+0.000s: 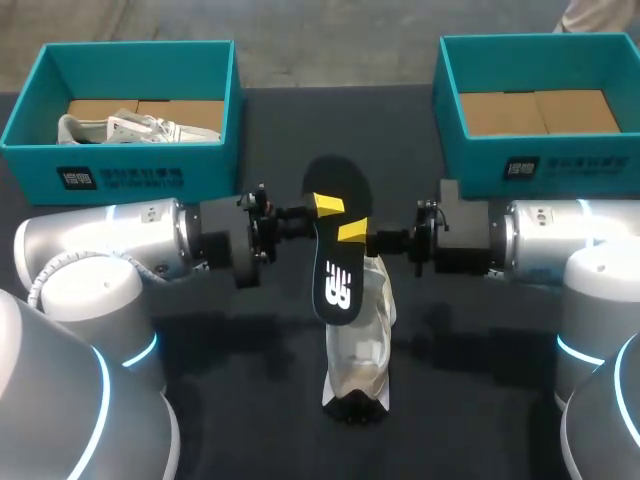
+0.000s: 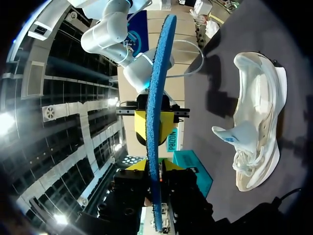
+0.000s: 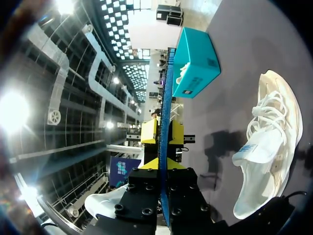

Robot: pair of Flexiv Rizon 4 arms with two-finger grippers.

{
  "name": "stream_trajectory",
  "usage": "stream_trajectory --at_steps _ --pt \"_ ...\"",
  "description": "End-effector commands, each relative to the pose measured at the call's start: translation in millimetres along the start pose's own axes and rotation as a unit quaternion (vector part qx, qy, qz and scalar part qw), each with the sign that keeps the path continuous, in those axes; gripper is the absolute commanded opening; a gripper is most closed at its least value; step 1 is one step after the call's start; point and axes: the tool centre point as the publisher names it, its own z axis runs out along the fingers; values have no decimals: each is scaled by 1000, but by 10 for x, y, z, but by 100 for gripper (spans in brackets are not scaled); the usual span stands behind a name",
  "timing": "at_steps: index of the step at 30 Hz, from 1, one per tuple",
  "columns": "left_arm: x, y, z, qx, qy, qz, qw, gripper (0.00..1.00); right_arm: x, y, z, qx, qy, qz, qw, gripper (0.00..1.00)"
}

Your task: Take the shoe out of the shoebox, open the shoe tongue, remove and reinsert the insole, then place the shoe into the shoebox

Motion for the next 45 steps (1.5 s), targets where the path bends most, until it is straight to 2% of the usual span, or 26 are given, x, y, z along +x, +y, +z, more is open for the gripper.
stream_trajectory --at_steps 1,4,5,16,17,18,23,30,34,40,43,45 --pt "5 8 -2 3 0 1 1000 15 7 -3 26 0 -3 1 1000 0" --pt "12 -1 1 6 2 1 1000 8 7 -3 26 0 -3 1 1000 0" --pt "13 -1 1 7 2 1 1000 0 7 -3 26 0 -3 1 1000 0" --pt "12 -5 8 9 3 4 1000 0 6 -1 27 -1 -4 2 1000 2" --pt "12 -6 8 10 2 5 1000 0 4 -1 27 -1 -6 3 1000 40" --pt "10 -7 7 10 2 4 1000 0 3 -1 28 -2 -9 4 1000 100" --pt "-13 -20 -48 11 2 1 1000 0 -20 10 -56 -14 -21 7 1000 100" --pt "-39 -63 -220 13 19 -7 1000 0 -65 47 -411 -38 -46 1 998 100" --pt "-47 -129 -349 17 29 -15 999 0 -87 69 -576 -38 -54 -8 998 100" --pt "-39 -284 -472 36 36 -26 998 0 -105 87 -766 -14 -61 -50 997 100" --pt "-29 -372 -481 59 65 -30 996 0 -151 60 -805 52 -77 -79 993 100" --pt "-31 -399 -479 64 79 -24 995 0 -151 60 -805 52 -77 -79 993 100"
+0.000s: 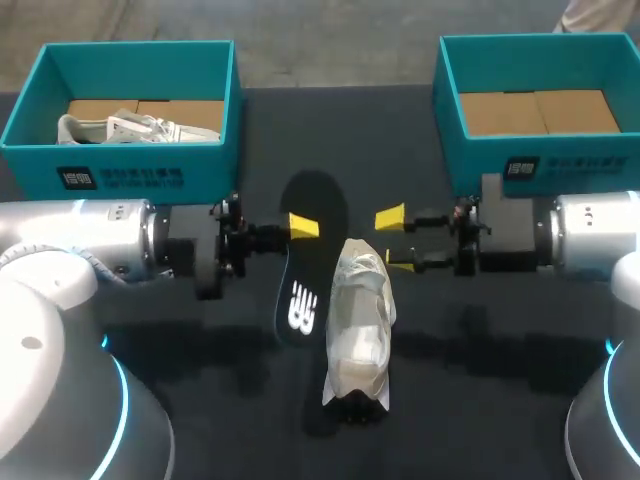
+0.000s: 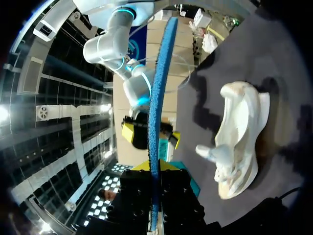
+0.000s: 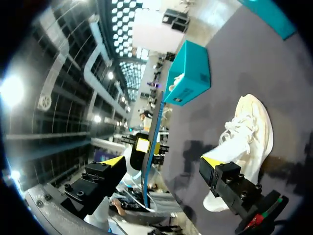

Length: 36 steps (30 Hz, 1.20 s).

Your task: Take the shoe out of the shoebox, open the shoe tongue, remove and reinsert the insole, then place the shoe into the shoebox

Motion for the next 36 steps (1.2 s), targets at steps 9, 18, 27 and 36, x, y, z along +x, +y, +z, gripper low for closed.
stream_trajectory --at_steps 9,18,27,36 --pt "-57 -56 -101 10 30 1 1000 0 -22 38 -247 54 -9 -4 998 100" --pt "67 -140 -102 35 26 -46 998 0 -44 0 -178 100 -32 -131 986 100" --pt "107 -395 -221 52 16 -84 995 0 -249 -103 -435 124 -64 -224 964 100" --pt "148 -541 -278 81 25 -105 991 0 -393 -188 -545 139 0 -282 949 100"
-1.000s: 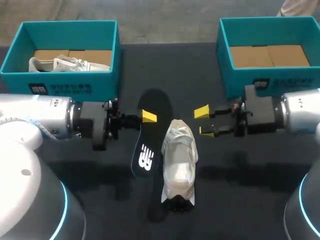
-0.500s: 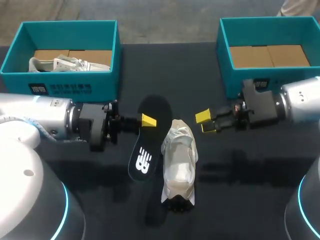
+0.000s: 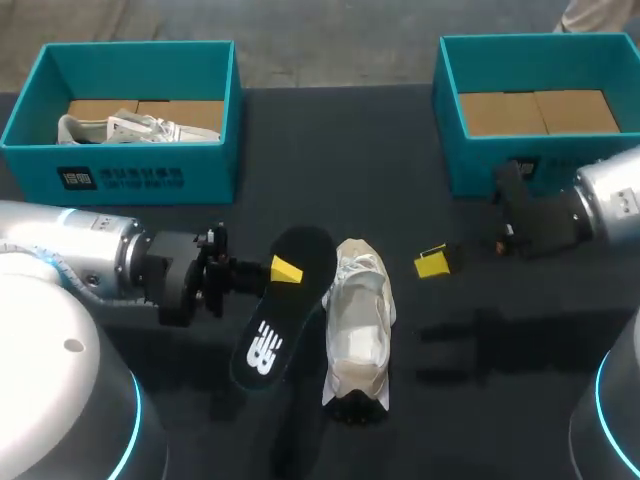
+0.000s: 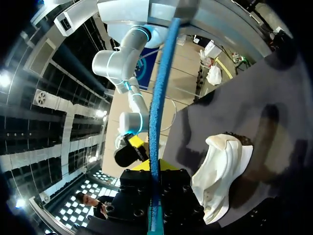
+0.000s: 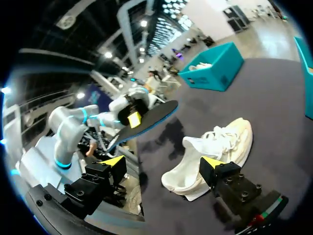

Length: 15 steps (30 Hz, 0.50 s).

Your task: Take the shoe out of the shoebox, open the shoe tongue, remove and reinsert the insole, then place the shoe into the shoebox

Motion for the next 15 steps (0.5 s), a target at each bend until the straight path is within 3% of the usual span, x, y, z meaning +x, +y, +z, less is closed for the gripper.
stream_trajectory --at_steps 1,9,15 --pt "-18 -22 -46 0 2 1 1000 0 -81 -58 -44 -5 15 -2 1000 100" --pt "-18 -22 -46 0 2 1 1000 0 -81 -58 -44 -5 15 -2 1000 100" --pt "112 -165 140 38 -8 -37 999 0 42 -79 -127 71 -62 -158 983 100"
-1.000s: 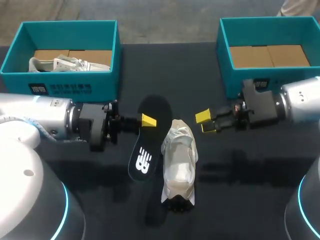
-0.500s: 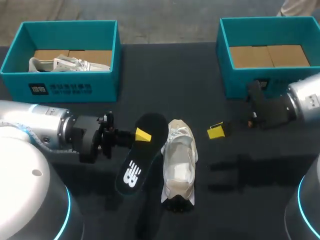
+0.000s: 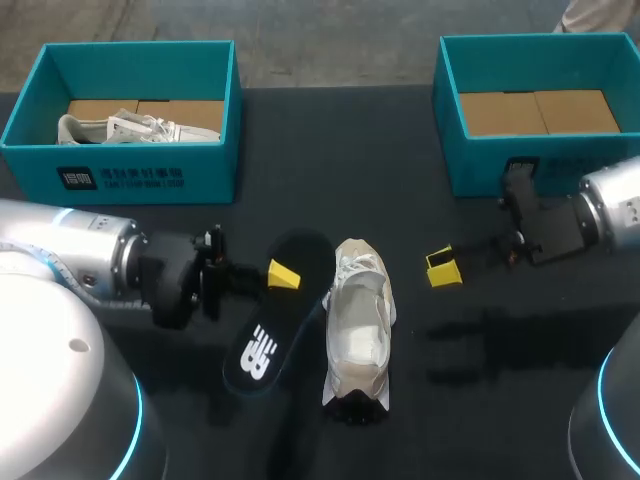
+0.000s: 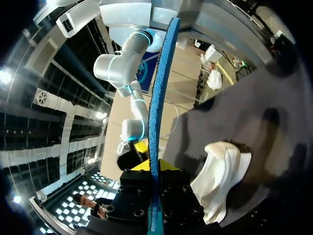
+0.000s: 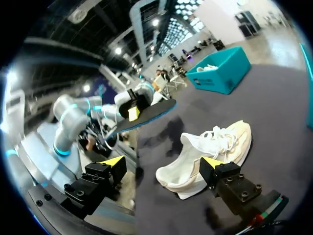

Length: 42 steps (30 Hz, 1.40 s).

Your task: Take the shoe out of the shoebox, open the shoe tongue, remove and reinsert the insole, then place the shoe into the shoebox

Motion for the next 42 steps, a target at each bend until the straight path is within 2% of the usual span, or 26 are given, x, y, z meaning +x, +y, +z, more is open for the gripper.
stream_trajectory --at_steps 1,5,7,8,24,27,30,35,42 --pt "100 -24 108 22 -10 -20 1000 0 164 12 -112 71 -72 -132 986 100" --pt "123 -137 164 54 -24 -38 998 0 240 -72 -218 101 -111 -205 967 100" --pt "137 -197 182 66 -33 -55 996 0 291 -118 -227 131 -145 -255 947 100" --pt "144 -218 185 74 -37 -65 994 0 342 -160 -208 160 -145 -289 933 100" --pt "144 -218 185 74 -37 -65 994 0 342 -160 -208 160 -145 -289 933 100" --pt "209 -249 262 82 -56 -88 991 0 283 -192 -182 235 -176 -306 906 100" --pt "283 -296 300 84 -60 -108 989 0 194 -311 -140 265 -186 -310 894 100" --pt "372 -408 380 81 -56 -120 988 0 43 -518 -41 278 -185 -307 891 100" --pt "376 -489 456 80 -65 -156 982 0 -76 -643 111 313 -194 -296 881 100"
